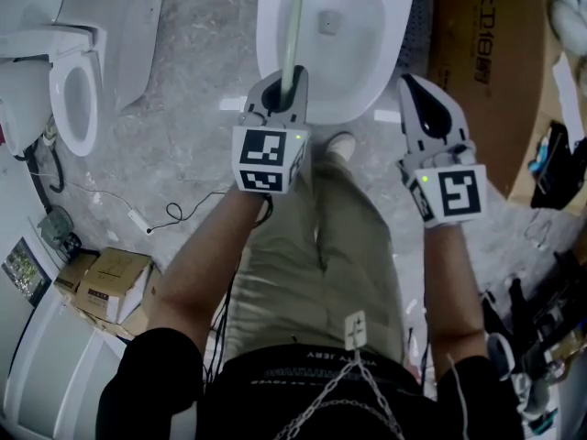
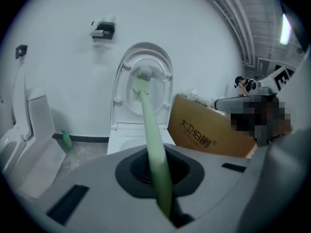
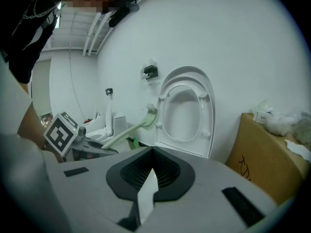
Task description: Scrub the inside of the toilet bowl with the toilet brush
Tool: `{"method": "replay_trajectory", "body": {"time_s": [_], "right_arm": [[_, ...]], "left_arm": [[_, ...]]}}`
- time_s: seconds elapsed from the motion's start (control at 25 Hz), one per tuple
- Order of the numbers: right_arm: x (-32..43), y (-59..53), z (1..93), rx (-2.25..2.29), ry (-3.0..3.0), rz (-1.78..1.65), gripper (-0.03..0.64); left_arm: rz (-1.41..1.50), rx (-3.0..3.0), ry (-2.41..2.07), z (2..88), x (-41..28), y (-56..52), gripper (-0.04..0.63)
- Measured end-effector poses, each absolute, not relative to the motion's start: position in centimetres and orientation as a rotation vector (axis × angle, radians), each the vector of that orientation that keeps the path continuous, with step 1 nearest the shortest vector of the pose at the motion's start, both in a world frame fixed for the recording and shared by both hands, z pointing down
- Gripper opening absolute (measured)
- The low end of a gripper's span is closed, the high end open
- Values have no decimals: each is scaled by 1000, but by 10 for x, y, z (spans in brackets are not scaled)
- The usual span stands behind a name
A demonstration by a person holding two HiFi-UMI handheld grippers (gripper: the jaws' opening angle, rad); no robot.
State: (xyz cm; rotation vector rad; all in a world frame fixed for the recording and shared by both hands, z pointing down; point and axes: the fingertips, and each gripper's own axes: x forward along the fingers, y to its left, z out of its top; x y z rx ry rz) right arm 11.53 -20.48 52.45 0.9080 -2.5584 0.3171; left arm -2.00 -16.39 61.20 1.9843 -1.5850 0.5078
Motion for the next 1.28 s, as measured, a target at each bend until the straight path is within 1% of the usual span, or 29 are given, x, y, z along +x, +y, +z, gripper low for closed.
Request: {"method": "replay_trajectory", "body": {"time_s": [0.2,0.4,0.6,1.0,1.28], "right_arm": [[119,-208,521,912,-2564,319,-9],[124,-210,520,922,-2569,327,-9],[126,-209,524,918,-2562,336,-9],[133,-218,534,918,-2539,360,-9],[139,-230,542,966,-2518,390,-9]], "left_arm": [[484,2042,-1616,583,-19,-172,2],[457,1993,-1584,588,-16,-169,2],[442,1857,-1452,624,0,-150,2],[427,1496,-1123,715,60,-102,2],[380,1207,-1011,774,68,-85,2]]}}
